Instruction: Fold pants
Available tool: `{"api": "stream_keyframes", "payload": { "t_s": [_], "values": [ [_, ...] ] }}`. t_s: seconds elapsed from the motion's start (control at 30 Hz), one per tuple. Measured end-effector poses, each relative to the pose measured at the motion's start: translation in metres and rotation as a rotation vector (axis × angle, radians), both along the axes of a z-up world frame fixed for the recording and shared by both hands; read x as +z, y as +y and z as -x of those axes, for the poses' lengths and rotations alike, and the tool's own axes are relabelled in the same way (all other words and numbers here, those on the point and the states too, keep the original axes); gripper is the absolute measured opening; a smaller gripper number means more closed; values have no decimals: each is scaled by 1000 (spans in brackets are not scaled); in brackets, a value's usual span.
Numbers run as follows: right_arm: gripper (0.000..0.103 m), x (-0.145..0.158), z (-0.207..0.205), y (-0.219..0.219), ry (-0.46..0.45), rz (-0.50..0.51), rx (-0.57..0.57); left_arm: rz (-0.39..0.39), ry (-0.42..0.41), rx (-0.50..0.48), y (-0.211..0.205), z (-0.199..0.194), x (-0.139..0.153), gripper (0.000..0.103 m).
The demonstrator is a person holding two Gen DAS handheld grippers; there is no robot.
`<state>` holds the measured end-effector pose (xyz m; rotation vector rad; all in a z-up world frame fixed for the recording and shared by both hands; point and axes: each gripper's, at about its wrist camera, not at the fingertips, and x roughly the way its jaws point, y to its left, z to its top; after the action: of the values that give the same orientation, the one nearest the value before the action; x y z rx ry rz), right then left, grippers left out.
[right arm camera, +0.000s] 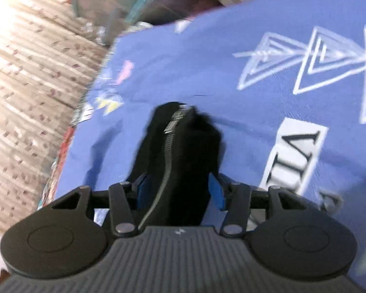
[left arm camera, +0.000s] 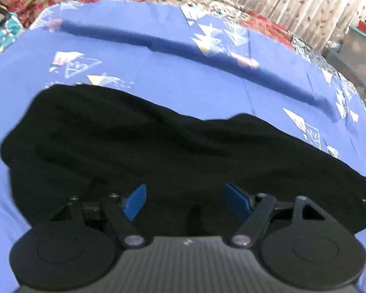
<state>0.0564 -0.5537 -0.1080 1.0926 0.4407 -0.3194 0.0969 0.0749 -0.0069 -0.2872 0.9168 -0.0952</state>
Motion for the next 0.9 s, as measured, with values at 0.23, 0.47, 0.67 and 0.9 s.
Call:
{"api": "stream_keyframes", "payload": {
  "t_s": [0.23, 0.47, 0.67, 0.9],
  "values": [
    [9, 4, 6, -11, -32, -60, 20, -12, 11, -13, -12, 2, -3, 73],
    [7, 101, -11, 104, -128, 355, 471, 18, 4, 22, 4, 13, -3, 73],
    [9, 68, -9, 280, 28, 793, 951, 31, -5, 36, 24, 29, 0, 73],
    [32, 48, -6, 299, 115, 785, 948, 46, -11, 65, 42, 40, 2, 74]
  ]
}}
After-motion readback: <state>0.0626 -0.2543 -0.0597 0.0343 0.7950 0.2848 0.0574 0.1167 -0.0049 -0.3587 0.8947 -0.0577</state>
